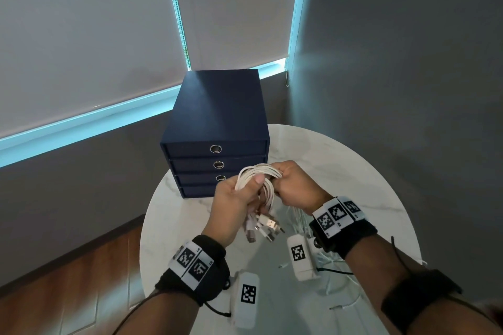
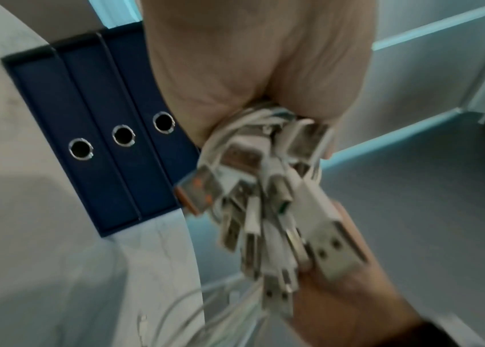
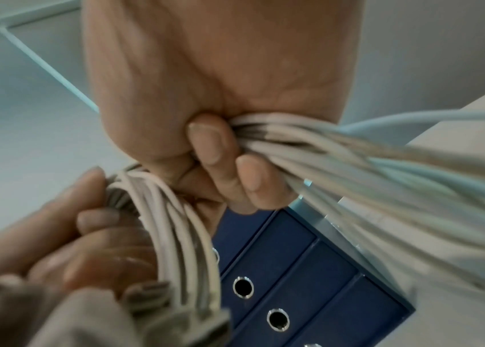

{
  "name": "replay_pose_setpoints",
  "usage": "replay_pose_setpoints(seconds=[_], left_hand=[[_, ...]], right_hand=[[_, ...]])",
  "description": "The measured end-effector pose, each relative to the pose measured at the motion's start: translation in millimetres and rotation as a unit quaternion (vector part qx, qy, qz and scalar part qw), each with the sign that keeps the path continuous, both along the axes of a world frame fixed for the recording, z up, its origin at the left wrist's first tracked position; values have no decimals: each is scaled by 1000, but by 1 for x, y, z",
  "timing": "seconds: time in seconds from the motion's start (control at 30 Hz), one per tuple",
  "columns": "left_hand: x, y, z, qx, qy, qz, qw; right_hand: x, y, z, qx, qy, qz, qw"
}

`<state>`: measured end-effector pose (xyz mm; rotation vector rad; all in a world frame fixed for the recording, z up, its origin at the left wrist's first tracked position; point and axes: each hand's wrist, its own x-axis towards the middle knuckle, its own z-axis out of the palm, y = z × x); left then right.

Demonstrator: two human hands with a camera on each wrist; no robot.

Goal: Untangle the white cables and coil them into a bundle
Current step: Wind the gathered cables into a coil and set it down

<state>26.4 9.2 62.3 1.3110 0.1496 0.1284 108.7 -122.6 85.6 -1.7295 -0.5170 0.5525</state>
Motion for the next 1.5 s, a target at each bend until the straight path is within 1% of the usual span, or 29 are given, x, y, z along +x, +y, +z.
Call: replay_pose_setpoints(seconds=[0.1,0.17,0.23,0.3,0.4,0.47,0.5,0.53,0.63,0.67,0.7,0.73,0.77,0.8,0.83,0.9,0.93,1.0,1.03,1.07,1.13,1.2,1.3,1.37,1.5], left_hand=[[0,4,-1,-4,7,2,1000],[-1,3,-1,-7,10,10,1000],[-2,3,0,-28,3,14,999],[-2,2,3,-44,5,21,999],[-4,-4,12,-91,-13,23,995],[0,-6,18,-128,-29,41,991],[3,-5,20,-147,-37,47,987],[6,-4,24,-167,-46,47,984],[13,-3,29,-206,-54,39,976],[13,-4,28,-218,-47,40,974],[12,-6,26,-234,-39,44,970],[12,-9,23,-252,-32,49,966],[13,-12,21,-262,-29,56,963],[14,-14,20,-259,-29,67,963],[17,-15,18,-242,-34,83,966],[21,-13,16,-192,-48,119,973],[23,-11,15,-167,-51,137,975],[25,-5,11,-94,-58,170,979],[26,-2,9,-55,-63,184,979],[26,0,7,-27,-65,197,978],[26,2,2,-2,-60,216,975],[26,1,-4,15,-60,222,973],[24,-2,-16,19,-53,227,972],[22,-5,-24,22,-38,230,972],[14,-9,-32,110,-28,195,974]], right_hand=[[2,0,-9,-4,-20,-4,1000],[5,-2,-15,-30,-72,-5,997],[5,-4,-22,-53,-122,-2,991],[5,-7,-27,-64,-125,-7,990],[3,-8,-33,-72,-152,-49,985],[-2,-8,-42,-95,-179,-91,975],[-5,-9,-50,-104,-183,-98,973],[-9,-9,-59,-115,-174,-105,973],[-27,-2,-81,-95,-161,-112,976],[-31,2,-85,-103,-171,-123,972],[-33,8,-94,-110,-204,-139,963],[-37,12,-91,-157,-246,-129,948],[-40,16,-95,-176,-239,-125,947],[-46,20,-92,-168,-221,-124,953],[-47,23,-102,-153,-215,-122,957],[-54,27,-112,-172,-221,-143,949],[-57,27,-118,-193,-196,-146,950],[-65,25,-124,-208,-166,-113,957],[-69,22,-125,-208,-169,-95,959],[-72,18,-121,-218,-148,-80,961],[-79,13,-121,-243,-106,-46,963],[-82,6,-119,-273,-102,-15,957],[-83,-3,-114,-291,-144,52,944],[-85,-7,-109,-302,-151,96,936],[-90,-9,-90,-322,-126,134,929]])
